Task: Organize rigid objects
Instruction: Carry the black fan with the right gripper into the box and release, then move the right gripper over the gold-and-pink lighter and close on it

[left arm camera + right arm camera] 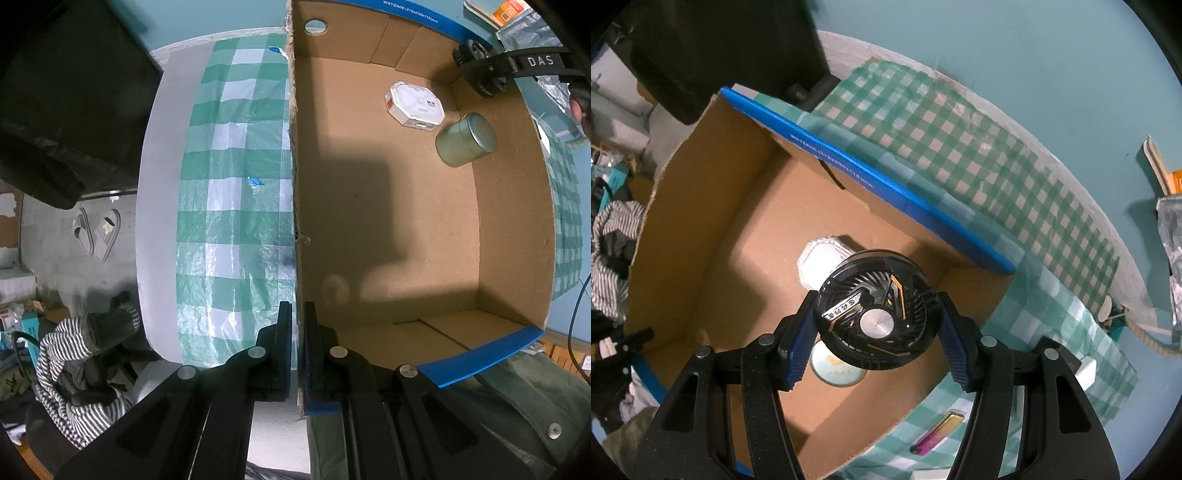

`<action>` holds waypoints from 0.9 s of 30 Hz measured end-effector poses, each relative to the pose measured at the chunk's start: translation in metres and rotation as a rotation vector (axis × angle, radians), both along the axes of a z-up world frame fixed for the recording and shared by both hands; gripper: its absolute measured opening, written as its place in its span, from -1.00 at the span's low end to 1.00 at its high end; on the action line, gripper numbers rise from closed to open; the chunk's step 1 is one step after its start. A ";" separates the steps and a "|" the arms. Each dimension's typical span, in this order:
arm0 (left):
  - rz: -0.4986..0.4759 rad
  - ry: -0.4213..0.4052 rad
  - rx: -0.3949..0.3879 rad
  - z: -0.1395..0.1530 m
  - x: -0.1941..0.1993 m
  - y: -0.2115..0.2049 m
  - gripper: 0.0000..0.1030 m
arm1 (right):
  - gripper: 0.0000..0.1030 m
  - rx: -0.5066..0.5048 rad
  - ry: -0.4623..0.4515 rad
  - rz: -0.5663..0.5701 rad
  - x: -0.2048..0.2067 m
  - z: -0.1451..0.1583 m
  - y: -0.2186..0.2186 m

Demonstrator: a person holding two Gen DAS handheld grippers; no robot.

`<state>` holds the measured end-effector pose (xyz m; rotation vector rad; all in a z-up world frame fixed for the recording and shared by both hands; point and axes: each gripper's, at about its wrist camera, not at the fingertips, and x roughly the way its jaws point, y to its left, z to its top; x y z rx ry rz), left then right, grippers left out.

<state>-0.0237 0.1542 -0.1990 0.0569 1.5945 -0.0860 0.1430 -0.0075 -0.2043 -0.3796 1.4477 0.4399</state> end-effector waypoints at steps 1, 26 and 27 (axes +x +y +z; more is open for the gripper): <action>-0.001 -0.001 0.001 0.000 0.000 0.000 -0.90 | 0.20 -0.002 -0.002 0.003 0.000 -0.001 0.001; -0.028 -0.001 0.005 0.008 0.005 -0.004 -0.94 | 0.38 0.131 -0.108 -0.192 -0.024 0.057 -0.054; -0.032 0.001 0.010 0.008 0.005 -0.005 -0.94 | 0.38 0.128 -0.110 -0.202 -0.027 0.058 -0.058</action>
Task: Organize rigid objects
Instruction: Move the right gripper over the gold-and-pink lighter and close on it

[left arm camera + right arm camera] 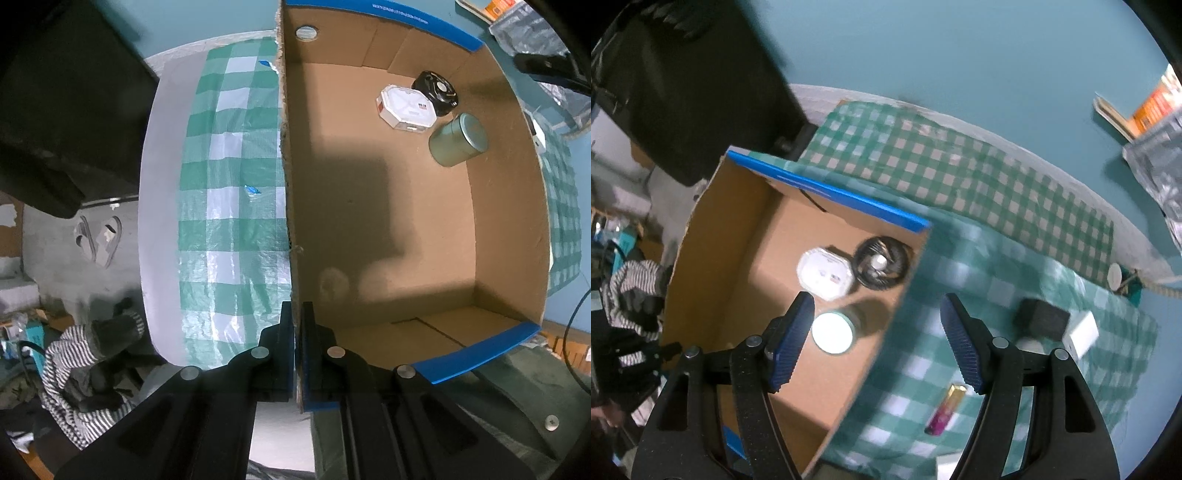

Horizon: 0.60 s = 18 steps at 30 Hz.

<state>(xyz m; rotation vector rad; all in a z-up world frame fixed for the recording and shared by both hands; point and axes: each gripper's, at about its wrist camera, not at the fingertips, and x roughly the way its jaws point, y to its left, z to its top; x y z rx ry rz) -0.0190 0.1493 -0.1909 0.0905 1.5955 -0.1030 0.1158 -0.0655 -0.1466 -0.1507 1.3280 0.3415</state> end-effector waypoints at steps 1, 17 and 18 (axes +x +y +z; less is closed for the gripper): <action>-0.001 0.003 0.003 0.000 0.000 -0.001 -0.94 | 0.38 -0.007 0.000 -0.013 -0.003 0.000 -0.006; 0.005 0.013 0.022 0.001 0.002 -0.003 -0.94 | 0.38 -0.063 0.164 -0.234 -0.048 -0.064 -0.108; 0.005 0.014 0.023 0.001 0.002 -0.003 -0.94 | 0.39 -0.066 0.173 -0.239 -0.050 -0.068 -0.111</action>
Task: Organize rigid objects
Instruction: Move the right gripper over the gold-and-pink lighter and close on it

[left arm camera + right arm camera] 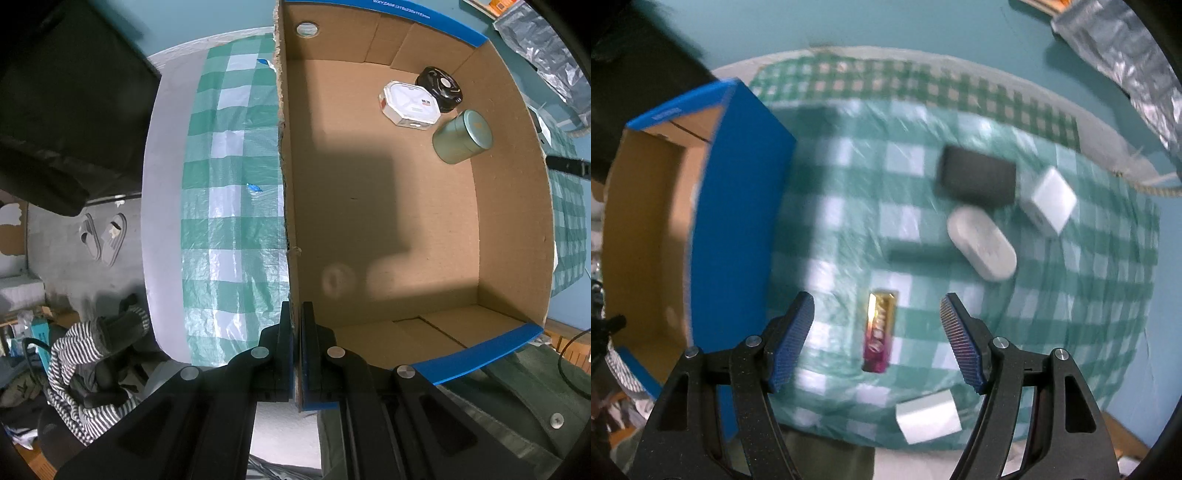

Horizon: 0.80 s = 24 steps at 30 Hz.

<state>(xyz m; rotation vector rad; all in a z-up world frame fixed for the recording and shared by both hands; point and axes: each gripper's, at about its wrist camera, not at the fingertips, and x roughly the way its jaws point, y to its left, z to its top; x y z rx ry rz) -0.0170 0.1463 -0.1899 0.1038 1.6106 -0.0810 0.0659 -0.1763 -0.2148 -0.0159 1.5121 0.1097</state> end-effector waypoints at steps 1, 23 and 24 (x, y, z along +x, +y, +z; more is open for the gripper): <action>0.000 0.000 0.001 0.000 0.000 0.000 -0.94 | 0.38 -0.002 0.009 -0.005 -0.002 -0.004 -0.003; 0.002 0.001 -0.002 -0.001 -0.001 0.000 -0.94 | 0.15 -0.010 0.126 -0.047 -0.024 -0.076 -0.006; 0.002 0.001 -0.003 -0.001 -0.001 0.000 -0.94 | 0.14 -0.009 0.132 -0.051 -0.024 -0.078 -0.006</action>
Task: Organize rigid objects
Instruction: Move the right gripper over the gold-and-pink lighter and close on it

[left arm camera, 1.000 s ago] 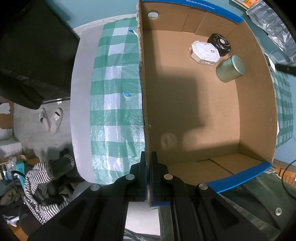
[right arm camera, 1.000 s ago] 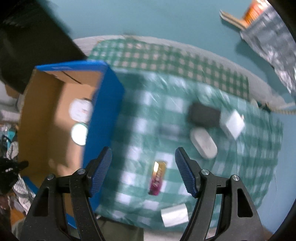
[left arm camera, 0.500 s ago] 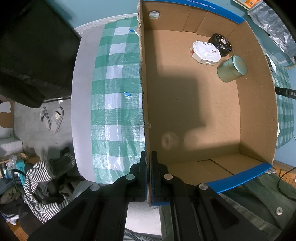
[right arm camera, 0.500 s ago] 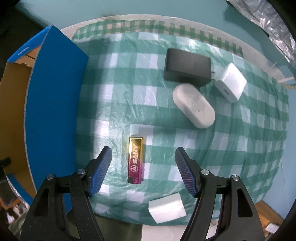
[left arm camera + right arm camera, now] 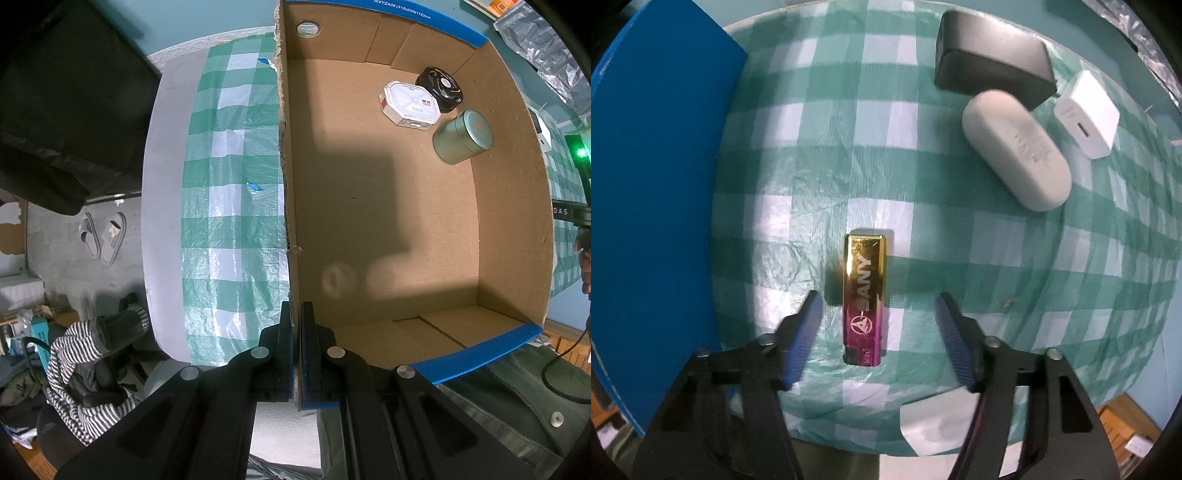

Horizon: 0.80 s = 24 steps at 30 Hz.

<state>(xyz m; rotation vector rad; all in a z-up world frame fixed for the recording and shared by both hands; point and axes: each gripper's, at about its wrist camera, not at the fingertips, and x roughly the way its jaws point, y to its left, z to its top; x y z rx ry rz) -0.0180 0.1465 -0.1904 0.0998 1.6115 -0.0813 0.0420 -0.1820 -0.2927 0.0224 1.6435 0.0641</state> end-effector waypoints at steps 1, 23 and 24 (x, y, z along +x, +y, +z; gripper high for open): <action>0.000 0.000 0.000 0.000 0.000 0.000 -0.94 | 0.12 -0.005 -0.006 -0.003 0.000 0.000 0.000; -0.006 0.000 0.000 -0.002 0.000 -0.001 -0.94 | -0.56 -0.002 -0.012 -0.007 0.004 0.011 0.004; -0.007 0.000 0.000 -0.002 0.000 -0.001 -0.94 | -0.56 0.002 -0.016 -0.006 0.004 0.014 0.004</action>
